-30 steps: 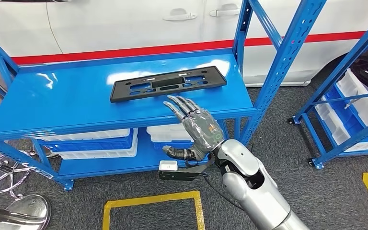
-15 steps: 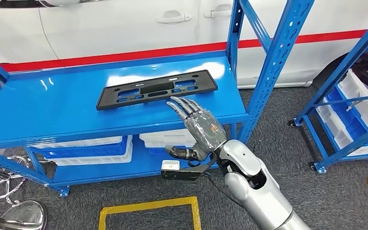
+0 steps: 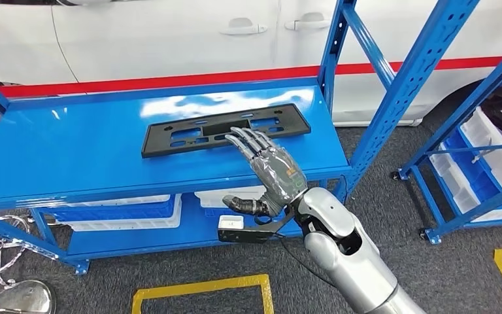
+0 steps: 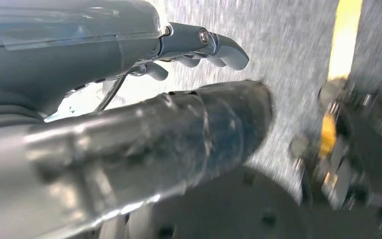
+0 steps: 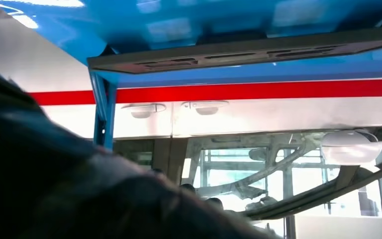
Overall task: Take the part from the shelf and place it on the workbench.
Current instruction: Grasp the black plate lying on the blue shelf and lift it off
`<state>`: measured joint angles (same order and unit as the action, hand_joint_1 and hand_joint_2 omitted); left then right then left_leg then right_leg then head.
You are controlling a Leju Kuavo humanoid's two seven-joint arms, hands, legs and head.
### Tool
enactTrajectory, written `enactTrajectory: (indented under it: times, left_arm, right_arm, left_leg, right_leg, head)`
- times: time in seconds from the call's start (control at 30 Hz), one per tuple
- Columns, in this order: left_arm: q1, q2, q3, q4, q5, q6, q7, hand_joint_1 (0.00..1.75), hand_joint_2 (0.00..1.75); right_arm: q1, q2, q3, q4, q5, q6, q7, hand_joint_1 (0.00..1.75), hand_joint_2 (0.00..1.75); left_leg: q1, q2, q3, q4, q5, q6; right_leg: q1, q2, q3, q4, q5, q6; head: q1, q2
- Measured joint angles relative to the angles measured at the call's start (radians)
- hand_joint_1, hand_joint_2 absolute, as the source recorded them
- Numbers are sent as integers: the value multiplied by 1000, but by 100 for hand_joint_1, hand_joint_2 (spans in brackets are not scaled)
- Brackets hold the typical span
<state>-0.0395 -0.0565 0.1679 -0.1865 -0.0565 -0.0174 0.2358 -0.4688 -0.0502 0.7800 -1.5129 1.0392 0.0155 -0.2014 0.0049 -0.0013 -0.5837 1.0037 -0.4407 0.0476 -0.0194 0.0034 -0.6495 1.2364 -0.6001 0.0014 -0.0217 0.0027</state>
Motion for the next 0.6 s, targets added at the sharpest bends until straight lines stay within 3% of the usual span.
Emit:
enactTrajectory:
  times: [0.03, 0.07, 0.1, 0.17, 0.23, 0.37, 0.43, 0.53, 0.57, 0.6]
  left_arm:
    - [0, 0, 0, 0, 0, 0, 0, 0, 0]
    - [-1, 0, 0, 0, 0, 1, 0, 0, 0]
    - [-1, 0, 0, 0, 0, 1, -1, 0, 0]
    - [-1, -1, 0, 0, 0, 1, -1, 0, 0]
    - [0, -2, 1, 0, 0, 1, -1, 0, 0]
    - [-2, -3, 7, -1, 0, 6, -6, 0, 0]
    - [-4, -3, 11, -2, 1, 8, -8, 0, 0]
    - [-3, -3, 16, -2, 0, 8, -8, 0, 0]
    - [-3, -4, 18, -2, 0, 8, -7, 0, 0]
    - [-3, -4, 21, -2, -2, 8, -6, 0, 0]
  right_arm:
    - [1, -1, 0, 1, 0, 0, 0, 0, 0]
    - [2, -1, 0, 3, 0, 0, 0, 0, 0]
    - [2, -2, 0, 4, 0, 0, 0, 0, 0]
    - [2, -2, 0, 5, 0, 0, 0, 0, 87]
    - [0, -2, 0, 6, 1, 0, 0, 0, 175]
    - [-6, 4, 1, 13, 29, 0, 13, 0, 175]
    - [-14, 19, 3, 28, 48, -2, 30, 0, 175]
    - [-29, 54, 7, 75, 62, -12, 50, 0, 175]
    - [-32, 65, 7, 95, 63, -16, 54, 0, 175]
    - [-35, 75, 7, 115, 64, -19, 56, 0, 175]
  left_leg:
    - [-1, -1, 2, 2, -4, 2]
    - [-3, -2, 6, 4, -10, 4]
    - [-3, -3, 11, 8, -16, 3]
    - [-4, -5, 24, 16, -31, 0]
    - [-8, -6, 29, 25, -45, -9]
    - [-7, -4, 29, 25, -54, -29]
    - [-4, -3, 11, 67, -80, -41]
    - [6, -3, -91, 247, -146, -59]
    - [10, -3, -120, 287, -148, -64]
    - [14, -3, -131, 289, -129, -68]
  right_leg:
    - [0, 0, -38, 56, -12, 1]
    - [-1, 0, -63, 83, -6, 2]
    - [-1, 0, -71, 76, 19, 2]
    - [0, -1, -36, -34, 104, -4]
    - [6, -2, 8, -134, 145, -13]
    - [9, 0, 28, -175, 139, -27]
    - [1, -1, 41, -190, 140, -35]
    - [-3, -3, 53, -198, 135, -41]
    - [-4, -3, 56, -198, 132, -41]
    - [-5, -3, 61, -197, 128, -40]
  head:
    - [0, 0]
    - [0, 0]
    - [0, 0]
    - [0, 0]
    - [0, 0]
    - [-1, 0]
    - [-2, 0]
    - [-4, 0]
    - [-4, 0]
    - [-4, 0]
